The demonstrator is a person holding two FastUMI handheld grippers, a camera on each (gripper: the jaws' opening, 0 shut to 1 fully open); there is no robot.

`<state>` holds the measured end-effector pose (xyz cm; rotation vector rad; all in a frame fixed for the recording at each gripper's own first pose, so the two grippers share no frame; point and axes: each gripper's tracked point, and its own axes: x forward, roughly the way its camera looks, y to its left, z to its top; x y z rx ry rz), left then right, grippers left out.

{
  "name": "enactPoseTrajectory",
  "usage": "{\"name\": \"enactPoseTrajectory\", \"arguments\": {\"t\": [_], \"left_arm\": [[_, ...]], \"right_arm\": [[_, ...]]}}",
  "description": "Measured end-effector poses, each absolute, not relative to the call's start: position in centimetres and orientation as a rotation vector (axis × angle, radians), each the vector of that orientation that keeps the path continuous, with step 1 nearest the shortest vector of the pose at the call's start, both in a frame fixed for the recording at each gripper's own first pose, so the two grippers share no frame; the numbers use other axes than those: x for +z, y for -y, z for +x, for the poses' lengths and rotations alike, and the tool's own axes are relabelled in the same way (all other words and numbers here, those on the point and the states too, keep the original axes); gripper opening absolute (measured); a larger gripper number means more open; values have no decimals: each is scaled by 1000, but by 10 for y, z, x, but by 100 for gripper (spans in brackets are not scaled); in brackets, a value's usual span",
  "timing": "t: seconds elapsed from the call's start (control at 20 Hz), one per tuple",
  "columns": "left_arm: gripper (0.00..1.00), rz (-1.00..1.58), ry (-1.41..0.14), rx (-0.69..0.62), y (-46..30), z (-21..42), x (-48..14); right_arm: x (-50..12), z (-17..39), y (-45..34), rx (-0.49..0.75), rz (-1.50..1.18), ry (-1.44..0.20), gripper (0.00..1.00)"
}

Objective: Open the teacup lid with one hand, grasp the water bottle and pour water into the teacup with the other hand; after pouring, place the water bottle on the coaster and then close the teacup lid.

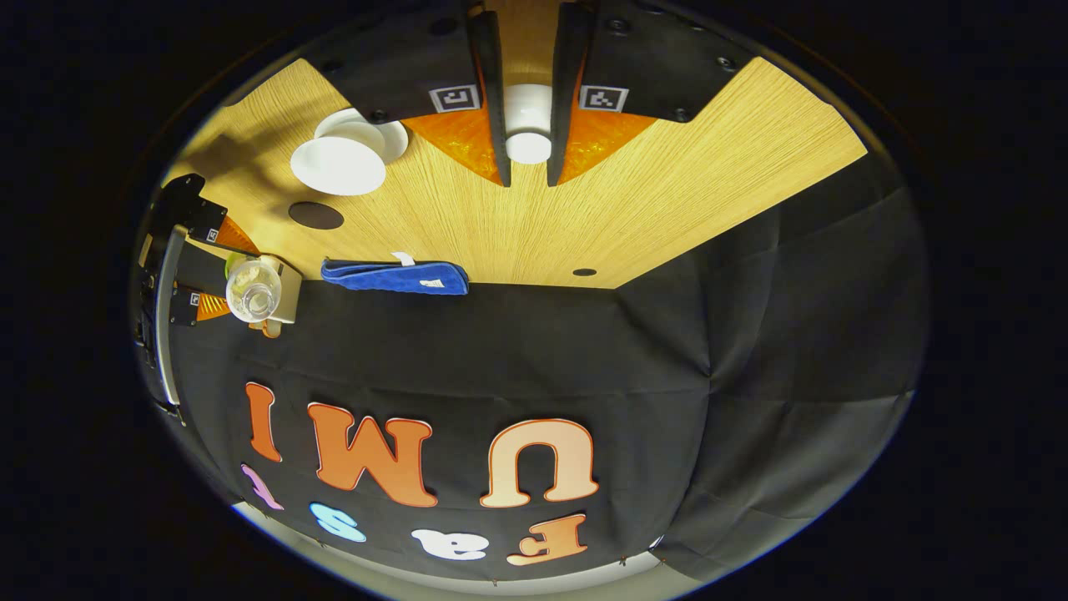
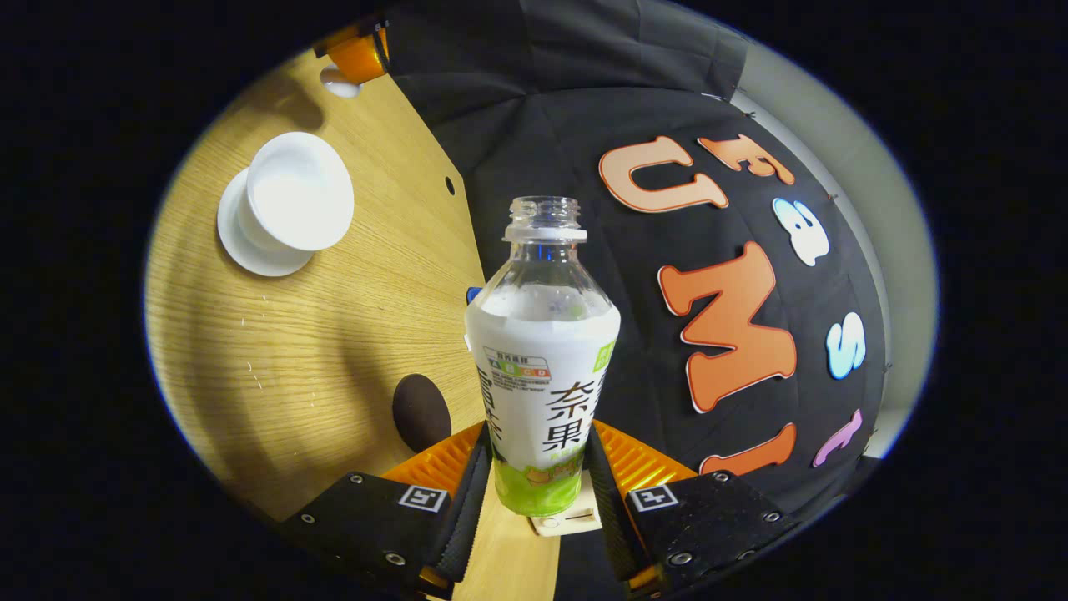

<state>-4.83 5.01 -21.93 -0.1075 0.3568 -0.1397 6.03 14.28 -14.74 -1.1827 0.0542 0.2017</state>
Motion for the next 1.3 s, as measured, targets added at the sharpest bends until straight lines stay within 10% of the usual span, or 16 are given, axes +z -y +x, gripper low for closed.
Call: {"name": "enactPoseTrajectory", "arguments": {"t": [1.3], "left_arm": [[29, -134, -355, -140, -66, -54, -220]], "right_arm": [[-117, 70, -176, 206, -1589, 237, 64]]}}
